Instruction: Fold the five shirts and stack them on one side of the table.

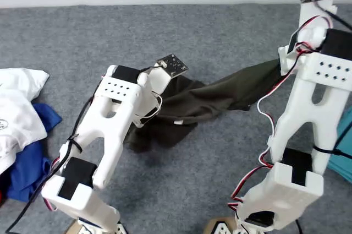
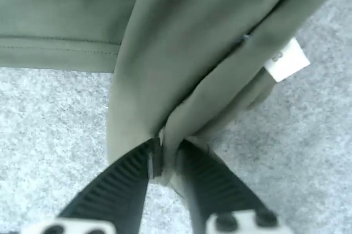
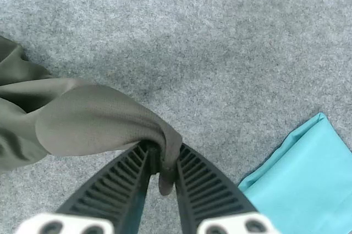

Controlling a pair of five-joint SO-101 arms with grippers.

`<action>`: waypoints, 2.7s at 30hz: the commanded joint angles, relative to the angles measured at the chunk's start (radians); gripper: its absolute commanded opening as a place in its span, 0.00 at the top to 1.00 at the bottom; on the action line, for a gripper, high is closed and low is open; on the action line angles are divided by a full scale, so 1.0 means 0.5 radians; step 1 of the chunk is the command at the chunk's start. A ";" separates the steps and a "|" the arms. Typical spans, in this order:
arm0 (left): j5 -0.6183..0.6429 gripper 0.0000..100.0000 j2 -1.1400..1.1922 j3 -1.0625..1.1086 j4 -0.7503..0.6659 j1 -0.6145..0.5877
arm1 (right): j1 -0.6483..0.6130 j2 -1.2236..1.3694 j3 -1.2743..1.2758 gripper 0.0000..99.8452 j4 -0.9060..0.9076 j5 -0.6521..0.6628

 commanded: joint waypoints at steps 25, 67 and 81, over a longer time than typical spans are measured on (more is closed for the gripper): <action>-0.009 0.89 -0.104 -0.333 0.147 0.000 | -0.011 -0.038 -0.086 0.99 0.069 0.021; -0.009 0.90 -0.086 -0.011 -0.034 -0.009 | -0.011 0.041 -0.086 0.99 0.054 0.021; -0.064 0.90 -0.083 0.035 -0.006 0.009 | -0.020 0.044 -0.086 0.99 0.051 0.021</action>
